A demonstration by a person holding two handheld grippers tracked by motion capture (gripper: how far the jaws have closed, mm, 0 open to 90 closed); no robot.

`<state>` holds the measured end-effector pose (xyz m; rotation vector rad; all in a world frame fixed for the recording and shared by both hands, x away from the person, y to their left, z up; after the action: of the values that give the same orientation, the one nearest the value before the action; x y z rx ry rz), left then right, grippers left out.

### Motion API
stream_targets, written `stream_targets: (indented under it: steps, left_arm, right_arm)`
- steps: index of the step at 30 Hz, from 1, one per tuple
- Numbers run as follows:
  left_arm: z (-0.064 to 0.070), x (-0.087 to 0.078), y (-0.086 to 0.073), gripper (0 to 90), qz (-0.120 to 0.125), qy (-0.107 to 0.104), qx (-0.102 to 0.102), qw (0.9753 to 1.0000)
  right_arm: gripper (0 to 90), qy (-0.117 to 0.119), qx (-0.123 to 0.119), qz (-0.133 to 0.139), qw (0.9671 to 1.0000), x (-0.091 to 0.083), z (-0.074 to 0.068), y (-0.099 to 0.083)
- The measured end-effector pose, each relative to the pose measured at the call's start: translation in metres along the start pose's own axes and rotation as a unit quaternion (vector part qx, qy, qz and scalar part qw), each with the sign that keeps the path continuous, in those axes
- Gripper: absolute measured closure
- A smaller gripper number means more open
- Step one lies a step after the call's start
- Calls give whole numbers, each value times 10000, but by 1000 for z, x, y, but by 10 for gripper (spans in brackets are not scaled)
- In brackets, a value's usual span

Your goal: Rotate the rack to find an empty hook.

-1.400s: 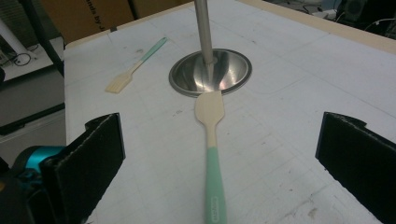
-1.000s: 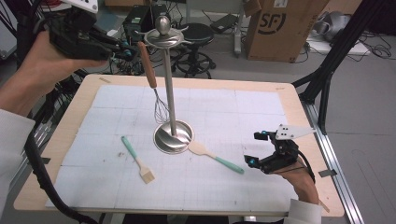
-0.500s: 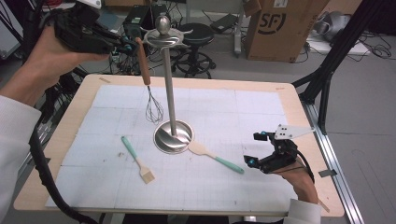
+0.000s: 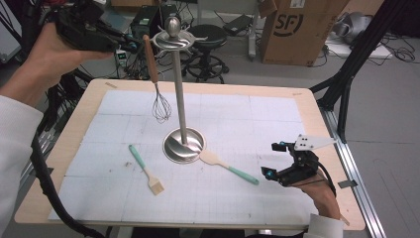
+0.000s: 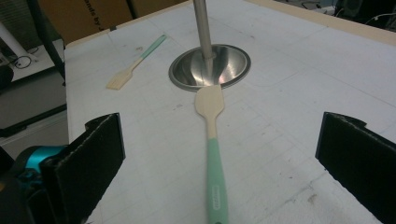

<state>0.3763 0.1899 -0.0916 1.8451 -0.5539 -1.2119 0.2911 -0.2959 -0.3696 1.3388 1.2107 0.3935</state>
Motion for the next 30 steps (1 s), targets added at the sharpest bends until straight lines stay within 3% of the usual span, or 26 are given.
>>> stream_targets:
  steps: [6,16,30]
  left_arm:
    - [12,-9,2,899,4,-18,36,10000]
    - [45,-18,11,899,-34,-103,149,9998]
    - [63,-6,21,899,-60,-120,58,9999]
  right_arm:
    - [1,-17,-16,43,10000,-2,0,0]
    - [1,-30,10,78,10000,-3,2,0]
    - [1,35,8,95,9999,-1,3,3]
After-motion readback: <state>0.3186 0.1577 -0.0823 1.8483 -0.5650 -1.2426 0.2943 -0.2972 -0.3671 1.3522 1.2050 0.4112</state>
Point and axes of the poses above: each handheld gripper's, and its own axes: x roughly forward along the jaws, y roughly out of its top, z roughly to its right, the point moved 1 cm from there along x, roughly forward along the jaws, and after that the axes turned 3 degrees about x, right-handed, at the moved point
